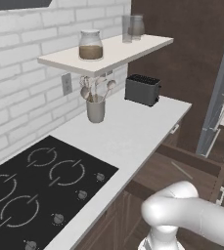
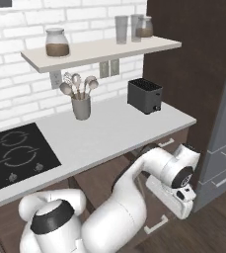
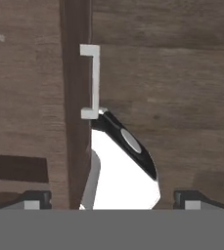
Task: Take a straw from the drawer in front and place it inside the glass cup on the dining counter.
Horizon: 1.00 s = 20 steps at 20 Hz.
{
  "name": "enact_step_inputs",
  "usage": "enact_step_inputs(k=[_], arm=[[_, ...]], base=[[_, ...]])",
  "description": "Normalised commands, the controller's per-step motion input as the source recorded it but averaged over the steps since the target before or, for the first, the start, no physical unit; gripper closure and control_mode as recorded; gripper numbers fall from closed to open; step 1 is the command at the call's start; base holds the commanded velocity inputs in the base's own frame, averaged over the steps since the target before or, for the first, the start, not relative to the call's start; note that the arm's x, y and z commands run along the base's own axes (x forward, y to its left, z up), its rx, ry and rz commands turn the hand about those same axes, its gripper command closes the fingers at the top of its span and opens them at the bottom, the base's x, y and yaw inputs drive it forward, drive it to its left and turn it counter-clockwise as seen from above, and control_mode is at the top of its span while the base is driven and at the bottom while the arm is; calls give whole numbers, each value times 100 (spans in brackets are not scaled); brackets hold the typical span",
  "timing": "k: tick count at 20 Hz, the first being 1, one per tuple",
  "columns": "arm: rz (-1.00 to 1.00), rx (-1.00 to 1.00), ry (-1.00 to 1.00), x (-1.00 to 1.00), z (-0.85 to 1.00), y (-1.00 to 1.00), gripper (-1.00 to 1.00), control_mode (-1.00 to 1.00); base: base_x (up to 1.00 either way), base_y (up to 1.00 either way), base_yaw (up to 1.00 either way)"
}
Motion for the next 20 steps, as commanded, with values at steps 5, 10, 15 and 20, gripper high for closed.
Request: enact_step_inputs(k=[5,10,15,20], arm=[[-7,-15,4,0,0,65,-100,-100],[-1,0,0,0,0,4,-100,-100],[0,0,0,0,0,12,-100,-100],[0,0,0,0,5,55,-100,-100]], base=[[0,0,0],[0,0,0],[0,0,0],[0,0,0]])
